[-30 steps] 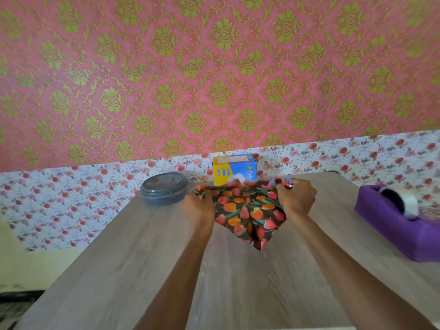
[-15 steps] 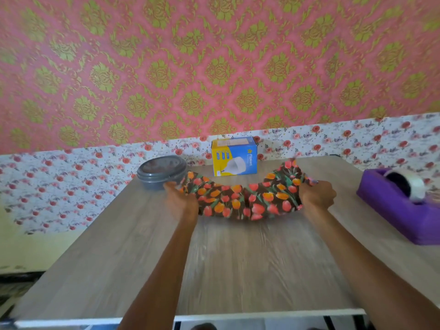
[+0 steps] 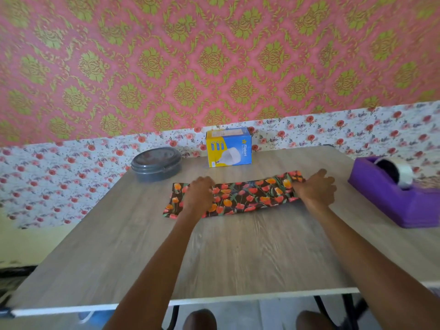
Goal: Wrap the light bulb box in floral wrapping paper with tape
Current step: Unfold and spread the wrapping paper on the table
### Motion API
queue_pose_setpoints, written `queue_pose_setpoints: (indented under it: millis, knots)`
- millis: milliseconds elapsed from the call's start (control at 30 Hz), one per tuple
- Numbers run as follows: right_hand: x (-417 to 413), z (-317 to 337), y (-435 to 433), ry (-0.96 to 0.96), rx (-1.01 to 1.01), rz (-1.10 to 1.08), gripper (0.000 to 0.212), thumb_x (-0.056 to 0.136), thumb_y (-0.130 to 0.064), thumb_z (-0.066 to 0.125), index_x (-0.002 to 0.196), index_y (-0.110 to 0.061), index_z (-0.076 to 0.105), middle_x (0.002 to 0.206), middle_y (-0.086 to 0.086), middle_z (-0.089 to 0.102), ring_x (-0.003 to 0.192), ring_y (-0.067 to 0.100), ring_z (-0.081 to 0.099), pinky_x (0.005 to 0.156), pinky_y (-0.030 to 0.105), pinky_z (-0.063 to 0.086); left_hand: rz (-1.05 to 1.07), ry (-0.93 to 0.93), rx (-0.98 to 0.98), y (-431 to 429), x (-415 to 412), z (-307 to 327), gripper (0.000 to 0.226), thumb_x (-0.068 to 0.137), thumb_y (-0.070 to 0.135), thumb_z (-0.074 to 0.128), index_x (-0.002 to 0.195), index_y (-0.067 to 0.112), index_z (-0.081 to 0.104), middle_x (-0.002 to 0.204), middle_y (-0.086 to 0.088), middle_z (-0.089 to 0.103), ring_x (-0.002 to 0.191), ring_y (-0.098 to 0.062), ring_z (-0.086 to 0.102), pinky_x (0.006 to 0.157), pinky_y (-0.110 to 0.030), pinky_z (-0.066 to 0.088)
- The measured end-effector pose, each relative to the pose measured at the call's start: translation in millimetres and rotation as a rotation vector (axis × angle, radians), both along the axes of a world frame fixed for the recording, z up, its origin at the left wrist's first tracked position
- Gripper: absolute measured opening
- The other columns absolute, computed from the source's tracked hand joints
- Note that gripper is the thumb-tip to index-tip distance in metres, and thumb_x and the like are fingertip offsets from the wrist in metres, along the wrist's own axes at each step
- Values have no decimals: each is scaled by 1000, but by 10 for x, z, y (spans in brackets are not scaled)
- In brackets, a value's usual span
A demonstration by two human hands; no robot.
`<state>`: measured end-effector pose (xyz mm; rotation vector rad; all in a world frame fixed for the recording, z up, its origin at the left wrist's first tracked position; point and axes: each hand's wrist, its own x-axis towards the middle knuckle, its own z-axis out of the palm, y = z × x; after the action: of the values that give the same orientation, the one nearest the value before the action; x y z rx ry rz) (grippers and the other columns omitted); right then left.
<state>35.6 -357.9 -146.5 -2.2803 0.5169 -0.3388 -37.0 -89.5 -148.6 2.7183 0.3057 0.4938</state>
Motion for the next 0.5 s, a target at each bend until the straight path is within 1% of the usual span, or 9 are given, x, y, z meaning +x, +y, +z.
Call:
queue_pose_setpoints:
  millis: [67,133,200,267,333,367,400,433,500]
  knots:
    - [2,-9,14,-86,-156,17,57,82,-32,73,130,-12,51,127,22,46,116,44,44,88,48,46,-183,110,-32,-109,60,13,34,92,5,54,124,9,60,126,-15,59,114,-31,56,96,-40,47]
    - [8,-58,4,-255,-373,94,40,81,-22,74,120,-20,64,116,16,52,107,40,47,85,44,46,-242,212,-47,-188,124,-17,36,97,16,52,131,6,54,130,-17,56,118,-34,54,99,-42,45]
    - [8,-103,-38,-364,-593,228,33,75,-15,78,107,-26,73,110,7,57,103,33,47,84,41,44,-275,306,-73,-244,184,-65,42,95,28,58,131,6,51,128,-16,56,117,-34,54,97,-42,45]
    - [-13,-105,-67,-338,-756,346,25,74,-18,77,96,-30,76,105,-1,63,101,26,49,84,39,42,-245,325,-12,-272,240,-99,49,89,37,66,127,10,54,125,-16,53,118,-36,51,97,-43,44]
    - [-2,-72,-107,-225,-780,386,17,75,-31,70,90,-32,76,95,-5,68,96,22,54,83,37,43,-164,294,44,-291,276,-112,54,84,38,71,131,18,54,131,-14,47,128,-36,42,106,-47,35]
    - [7,-40,-131,-146,-732,383,23,72,-41,66,90,-30,76,91,-5,69,94,22,58,83,35,44,-134,294,62,-307,283,-107,58,84,39,71,135,21,52,136,-13,45,132,-36,37,109,-50,29]
    - [10,8,-157,-54,-661,381,36,67,-54,63,88,-27,74,90,-4,69,91,22,61,82,34,47,-119,295,88,-317,288,-94,61,83,41,72,137,21,50,138,-12,44,135,-36,33,111,-51,24]
    - [22,41,-186,30,-583,384,52,60,-67,60,86,-24,70,90,-2,69,89,23,63,82,34,50,-113,294,120,-324,289,-82,63,83,42,73,137,20,50,139,-13,44,136,-36,32,112,-53,21]
    - [30,103,-234,120,-493,393,77,48,-89,56,77,-18,60,84,1,67,82,24,65,79,33,53,-104,276,181,-337,297,-56,60,81,45,74,131,17,55,135,-12,47,135,-35,32,112,-54,20]
